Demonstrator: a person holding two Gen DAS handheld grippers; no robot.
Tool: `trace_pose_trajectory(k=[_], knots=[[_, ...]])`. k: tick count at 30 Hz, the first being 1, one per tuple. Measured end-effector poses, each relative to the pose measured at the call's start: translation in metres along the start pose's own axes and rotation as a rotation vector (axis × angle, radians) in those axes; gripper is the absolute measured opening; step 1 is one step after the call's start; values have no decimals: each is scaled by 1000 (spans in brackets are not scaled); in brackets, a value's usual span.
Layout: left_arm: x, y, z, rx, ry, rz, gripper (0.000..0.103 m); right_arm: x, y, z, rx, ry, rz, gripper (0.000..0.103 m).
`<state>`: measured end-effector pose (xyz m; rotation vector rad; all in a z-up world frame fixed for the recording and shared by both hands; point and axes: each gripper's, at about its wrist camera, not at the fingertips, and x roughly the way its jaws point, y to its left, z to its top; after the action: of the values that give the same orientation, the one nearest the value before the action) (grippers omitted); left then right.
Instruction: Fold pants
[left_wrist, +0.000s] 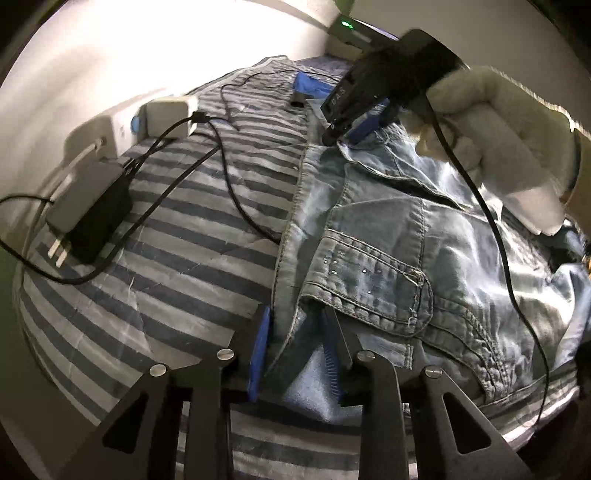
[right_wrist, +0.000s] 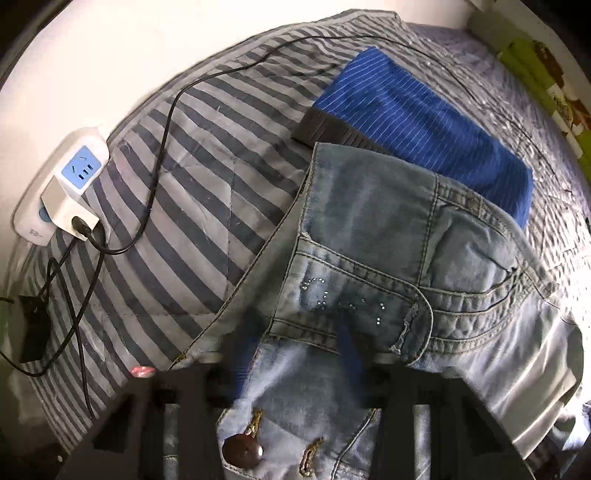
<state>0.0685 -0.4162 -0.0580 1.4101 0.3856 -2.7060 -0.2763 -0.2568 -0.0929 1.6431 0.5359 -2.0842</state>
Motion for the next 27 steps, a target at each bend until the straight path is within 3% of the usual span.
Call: trace_pose_trajectory(k=[1,2,7,11,15,19,21,23,27], knots=[[-1,-1,1,-1,-5,0,25,-3,-2,-1,11,1,11,22],[-2,0,1,-10,-10,-8,14,-7,-4,-1,27,1,30,13],[-16,19,1,-124,-48,-124,11,-37,-12,-6,60,-53,55,10],[-24,31,-8,-167,-65,-166,11,-60,0,7,61,-110,93,10],[-27,35,-11,-159,-65,-138,11,-35,15,29,50,-122,121,10],[-23,35,-14,-139,-38,-99,12,12,32,34,38,-82,32,12],[-18,38,-15,-153,-5,-82,16,5,38,28,5,-129,43,24],[-21,45,-15,-189,-1,-99,19,-12,34,19,6,-162,114,29],[-43,48,-5,-208,-78,-67,19,-74,4,-21,38,-309,238,30]])
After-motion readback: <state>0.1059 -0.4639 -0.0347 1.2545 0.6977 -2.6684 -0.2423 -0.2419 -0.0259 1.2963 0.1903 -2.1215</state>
